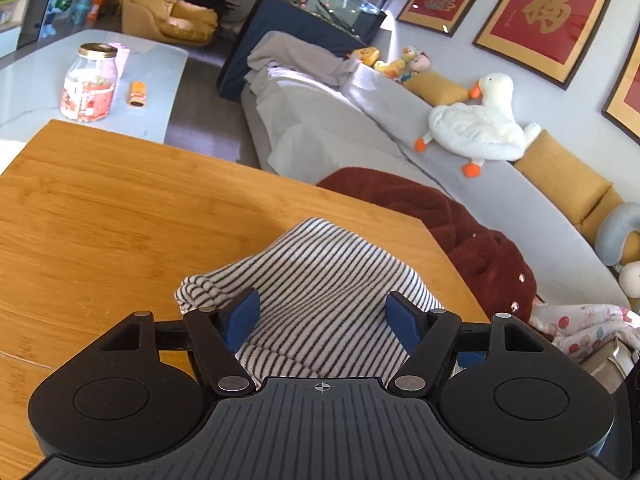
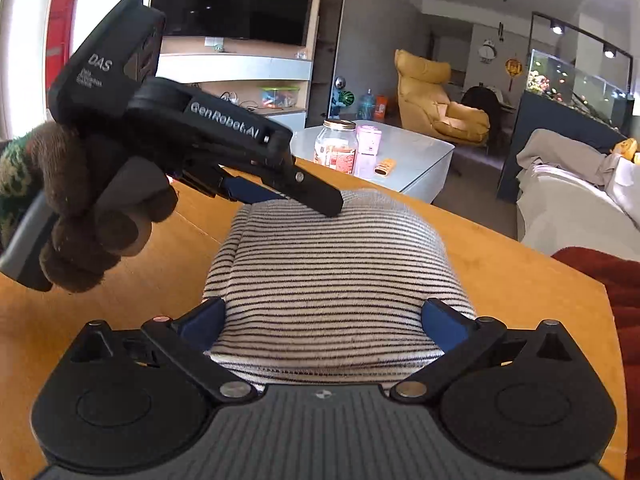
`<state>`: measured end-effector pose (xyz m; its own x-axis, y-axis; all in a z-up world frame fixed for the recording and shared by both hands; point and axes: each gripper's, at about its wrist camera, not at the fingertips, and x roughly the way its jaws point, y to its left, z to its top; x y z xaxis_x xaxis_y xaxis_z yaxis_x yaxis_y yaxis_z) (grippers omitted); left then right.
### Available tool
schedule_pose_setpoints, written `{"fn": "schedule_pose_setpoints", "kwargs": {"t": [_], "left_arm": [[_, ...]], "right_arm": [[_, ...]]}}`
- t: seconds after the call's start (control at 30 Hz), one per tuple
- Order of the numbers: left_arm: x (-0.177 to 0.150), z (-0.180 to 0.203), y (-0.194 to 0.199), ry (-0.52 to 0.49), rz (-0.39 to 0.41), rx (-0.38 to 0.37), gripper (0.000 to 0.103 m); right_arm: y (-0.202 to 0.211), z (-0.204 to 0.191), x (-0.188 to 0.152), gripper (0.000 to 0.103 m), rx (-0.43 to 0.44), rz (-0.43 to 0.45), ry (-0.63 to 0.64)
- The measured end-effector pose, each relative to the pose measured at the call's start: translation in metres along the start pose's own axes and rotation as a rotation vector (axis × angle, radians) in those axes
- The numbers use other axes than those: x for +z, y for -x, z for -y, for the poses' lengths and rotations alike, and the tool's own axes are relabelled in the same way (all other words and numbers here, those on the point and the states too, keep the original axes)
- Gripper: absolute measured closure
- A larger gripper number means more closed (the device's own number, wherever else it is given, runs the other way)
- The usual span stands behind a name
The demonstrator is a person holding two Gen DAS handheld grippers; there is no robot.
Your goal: Fold clothes
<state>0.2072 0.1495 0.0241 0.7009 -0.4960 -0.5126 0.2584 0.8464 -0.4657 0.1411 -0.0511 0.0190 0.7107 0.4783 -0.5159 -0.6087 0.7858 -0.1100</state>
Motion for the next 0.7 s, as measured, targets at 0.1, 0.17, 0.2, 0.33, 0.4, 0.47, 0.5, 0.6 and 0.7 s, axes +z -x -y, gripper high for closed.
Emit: {"fn": "schedule_pose_setpoints", "kwargs": {"t": [0.1, 0.17, 0.2, 0.33, 0.4, 0.47, 0.5, 0.6, 0.7], "left_arm": [[-0.002, 0.001, -0.002, -0.007, 0.002, -0.003, 0.024], [-0.003, 0.002, -0.003, -0.011, 0.004, -0.002, 0.023], [-0.003, 0.003, -0.003, -0.015, 0.005, -0.001, 0.023], [-0.003, 0.003, -0.002, -0.022, 0.004, 0.002, 0.022], [-0.003, 0.002, -0.002, -0.02, 0.003, 0.0, 0.022], [-0.003, 0.001, -0.002, -0.017, 0.002, -0.002, 0.022], [-0.003, 0.0, -0.002, -0.016, 0.001, -0.003, 0.022], [-0.002, 0.0, -0.003, -0.014, 0.001, -0.007, 0.022], [-0.002, 0.001, -0.003, -0.017, 0.001, -0.009, 0.021]], "right_arm": [[-0.004, -0.002, -0.003, 0.0, -0.015, -0.001, -0.022], [-0.006, -0.003, -0.006, 0.0, -0.024, -0.002, -0.037], [-0.007, -0.004, -0.006, 0.0, -0.028, -0.003, -0.047], [-0.005, 0.002, -0.002, 0.0, -0.021, -0.045, -0.105], [-0.005, 0.004, 0.003, 0.0, -0.005, -0.072, -0.101], [0.002, 0.018, 0.012, 0.0, 0.051, -0.072, -0.151], [0.01, 0.03, 0.016, 0.0, 0.092, -0.057, -0.208], [0.024, 0.076, 0.025, 0.0, 0.169, -0.012, -0.402], [0.014, 0.123, 0.013, 0.0, 0.175, -0.046, -0.596]]}}
